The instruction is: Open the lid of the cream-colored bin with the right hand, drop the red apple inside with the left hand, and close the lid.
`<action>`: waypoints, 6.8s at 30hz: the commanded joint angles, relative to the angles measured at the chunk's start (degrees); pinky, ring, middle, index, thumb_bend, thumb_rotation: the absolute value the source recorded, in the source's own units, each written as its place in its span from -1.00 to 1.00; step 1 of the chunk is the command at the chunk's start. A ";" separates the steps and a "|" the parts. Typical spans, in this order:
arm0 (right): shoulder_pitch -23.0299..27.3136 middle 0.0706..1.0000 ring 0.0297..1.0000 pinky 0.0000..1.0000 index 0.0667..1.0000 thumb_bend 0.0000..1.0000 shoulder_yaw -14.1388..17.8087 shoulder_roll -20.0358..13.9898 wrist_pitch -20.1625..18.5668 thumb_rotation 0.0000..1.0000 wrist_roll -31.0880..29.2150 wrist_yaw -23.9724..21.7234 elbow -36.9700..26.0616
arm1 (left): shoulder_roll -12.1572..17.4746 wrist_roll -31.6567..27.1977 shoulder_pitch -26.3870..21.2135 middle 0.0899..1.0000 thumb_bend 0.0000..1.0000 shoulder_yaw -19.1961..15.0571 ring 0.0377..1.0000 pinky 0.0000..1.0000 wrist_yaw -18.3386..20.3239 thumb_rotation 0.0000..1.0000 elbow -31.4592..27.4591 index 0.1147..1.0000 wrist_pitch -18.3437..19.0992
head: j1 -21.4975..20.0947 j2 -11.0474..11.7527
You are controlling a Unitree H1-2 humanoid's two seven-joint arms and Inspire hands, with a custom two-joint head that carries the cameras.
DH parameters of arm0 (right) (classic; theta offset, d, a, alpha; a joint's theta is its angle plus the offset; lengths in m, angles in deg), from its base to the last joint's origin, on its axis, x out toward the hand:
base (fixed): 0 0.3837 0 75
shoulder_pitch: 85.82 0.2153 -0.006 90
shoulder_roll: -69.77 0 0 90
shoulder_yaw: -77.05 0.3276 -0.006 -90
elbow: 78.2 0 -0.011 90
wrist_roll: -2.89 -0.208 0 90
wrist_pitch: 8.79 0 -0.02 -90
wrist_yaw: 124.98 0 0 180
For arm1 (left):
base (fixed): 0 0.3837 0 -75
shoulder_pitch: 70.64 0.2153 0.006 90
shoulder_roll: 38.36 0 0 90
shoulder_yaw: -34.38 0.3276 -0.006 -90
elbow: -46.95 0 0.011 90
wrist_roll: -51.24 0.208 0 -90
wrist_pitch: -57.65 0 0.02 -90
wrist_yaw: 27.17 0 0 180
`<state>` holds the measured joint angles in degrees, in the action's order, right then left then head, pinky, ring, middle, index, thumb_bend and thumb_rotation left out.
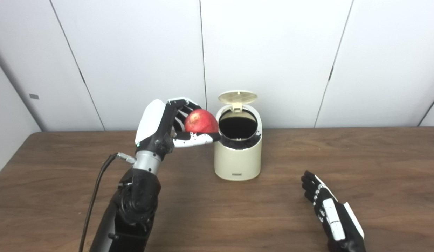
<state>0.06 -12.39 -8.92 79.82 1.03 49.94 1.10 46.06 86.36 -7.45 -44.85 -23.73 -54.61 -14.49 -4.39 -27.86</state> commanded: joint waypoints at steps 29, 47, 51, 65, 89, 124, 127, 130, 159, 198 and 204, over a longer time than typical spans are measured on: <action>0.93 0.81 0.88 0.86 0.83 0.22 -2.07 0.58 0.96 1.00 3.14 0.90 -2.27 | -8.22 0.87 -13.00 -0.13 -0.06 0.35 -0.23 -0.37 -17.50 -1.00 25.67 -0.11 -14.77 | 1.51 0.35; 0.70 0.79 0.86 0.81 0.83 0.20 -1.48 0.74 -0.20 0.98 1.90 0.97 -4.35 | -4.13 9.04 -12.87 -0.02 0.02 5.85 -0.07 -0.14 -15.16 -1.00 24.75 -0.15 -8.96 | 1.86 -0.94; 0.79 0.79 0.84 0.79 0.81 0.23 -1.41 0.67 -0.47 0.98 2.35 1.17 -4.58 | -3.66 10.36 -12.79 0.18 0.05 6.83 0.13 -0.03 -13.37 -0.90 23.39 -0.15 -7.26 | 1.88 -0.98; 1.22 0.69 0.77 0.71 0.72 0.19 -1.57 0.89 -1.16 0.91 3.41 1.44 -4.88 | -2.37 11.55 -12.64 0.36 1.00 8.23 0.29 0.14 -8.35 -1.00 21.67 0.27 -3.37 | 1.35 -1.55; 1.33 0.66 0.75 0.75 0.70 0.12 -2.22 0.59 -0.78 0.92 3.84 1.11 -4.64 | -1.30 12.53 -12.66 0.46 1.00 9.23 0.43 0.27 -4.08 -0.69 19.84 0.36 -1.87 | 0.88 -1.83; 1.41 0.65 0.76 0.75 0.71 0.12 -2.23 0.71 -1.20 0.94 4.61 1.14 -4.82 | -2.06 11.26 -12.47 0.48 1.00 9.09 0.49 0.43 -0.22 -0.57 18.36 0.43 -0.10 | 1.08 -2.43; 1.49 0.65 0.75 0.74 0.70 0.13 -2.20 0.66 -0.75 0.94 4.61 1.14 -4.38 | -2.85 11.59 -12.50 0.48 1.00 9.49 0.47 0.36 -0.79 -0.60 18.89 0.41 -0.11 | 1.06 -2.35; 1.51 0.65 0.74 0.72 0.70 0.16 -2.34 0.65 -0.53 0.95 4.87 1.15 -4.34 | -3.52 11.55 -12.74 0.49 1.00 9.83 0.47 0.31 -1.19 -0.63 19.92 0.40 -0.31 | 0.94 -2.38; 1.65 0.65 0.76 0.77 0.70 0.15 -2.36 1.01 -0.43 0.96 4.36 1.22 -4.38 | -4.11 10.86 -12.73 0.45 1.00 10.01 0.43 0.26 -1.97 -0.65 19.56 0.39 -0.09 | 0.59 -2.87; 1.69 0.63 0.74 0.77 0.63 0.11 -2.14 0.52 -0.23 0.90 3.90 0.97 -4.42 | -3.80 12.03 -12.23 0.49 1.00 9.15 0.46 0.31 0.79 -0.67 15.66 0.40 3.18 | 0.95 -3.01; 1.72 0.62 0.73 0.76 0.62 0.15 -2.13 0.26 0.33 0.89 3.78 0.84 -3.96 | -3.78 11.93 -12.34 0.50 1.00 9.21 0.48 0.36 0.30 -0.65 16.18 0.40 2.76 | 1.23 -2.73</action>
<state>0.41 -14.67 -8.44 77.37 5.53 50.79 -1.90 42.44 98.06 -17.42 -35.54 -22.46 -38.52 -10.86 -3.08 -30.59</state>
